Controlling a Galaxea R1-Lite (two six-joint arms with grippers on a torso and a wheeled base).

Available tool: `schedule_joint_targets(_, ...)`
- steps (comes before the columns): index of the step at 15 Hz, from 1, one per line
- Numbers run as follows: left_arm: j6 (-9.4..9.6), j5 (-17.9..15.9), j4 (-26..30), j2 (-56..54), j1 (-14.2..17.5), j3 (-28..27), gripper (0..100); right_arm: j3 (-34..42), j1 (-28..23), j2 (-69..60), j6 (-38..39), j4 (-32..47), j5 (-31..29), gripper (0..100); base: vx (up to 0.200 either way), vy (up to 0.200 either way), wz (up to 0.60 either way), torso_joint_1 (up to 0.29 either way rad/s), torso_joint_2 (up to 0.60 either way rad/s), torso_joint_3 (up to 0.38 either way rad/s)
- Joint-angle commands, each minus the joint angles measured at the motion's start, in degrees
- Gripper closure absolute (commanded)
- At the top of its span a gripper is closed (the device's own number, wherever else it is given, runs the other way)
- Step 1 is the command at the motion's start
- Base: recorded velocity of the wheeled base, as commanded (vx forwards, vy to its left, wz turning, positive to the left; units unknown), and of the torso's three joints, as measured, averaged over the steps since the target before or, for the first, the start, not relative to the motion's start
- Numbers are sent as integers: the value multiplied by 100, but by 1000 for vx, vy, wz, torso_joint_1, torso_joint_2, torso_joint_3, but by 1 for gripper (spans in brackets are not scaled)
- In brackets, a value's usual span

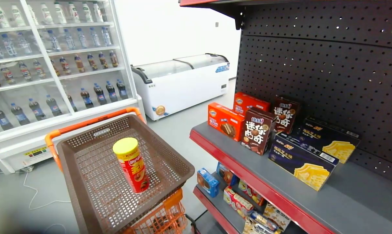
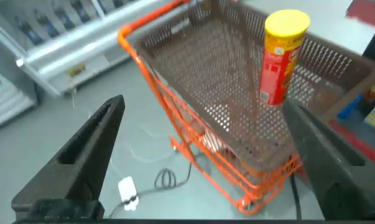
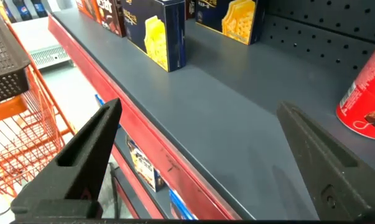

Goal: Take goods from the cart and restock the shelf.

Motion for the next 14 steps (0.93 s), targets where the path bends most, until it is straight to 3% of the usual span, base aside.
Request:
schedule_joint_targets(1,-552,67,-504,2534,-128,-533,0,0,-1,0,-1,-1,1,0,0,0,0,0,0,0)
schedule_joint_targets(2,-754,-39,-794,2859,-119,-559,0,0,-1,0,-1,-1,1,0,0,0,0,0,0,0)
schedule_joint_targets(3,-895,-944,-1550,3677,189,-533,0,0,-1,0,-1,-1,1,0,0,0,0,0,0,0)
schedule_joint_targets(4,-771,-1559,-2165,4063,496,-445,0,0,-1,0,-1,-1,1,0,0,0,0,0,0,0)
schedule_joint_targets(5,-569,-2025,-2710,4520,593,-278,0,0,-1,0,-1,-1,1,0,0,0,0,0,0,0)
schedule_joint_targets(7,-350,-2587,-3773,5206,575,161,0,0,-1,0,-1,-1,1,0,0,0,0,0,0,0)
schedule_joint_targets(9,-130,-2684,-4661,5654,452,645,0,0,-1,0,-1,-1,1,0,0,0,0,0,0,0)
schedule_joint_targets(11,195,-2675,-5118,6050,364,944,0,0,-1,0,-1,-1,1,0,0,0,0,0,0,0)
schedule_joint_targets(14,248,-2675,-6050,6770,154,1058,0,0,-1,0,-1,-1,1,0,0,0,0,0,0,0)
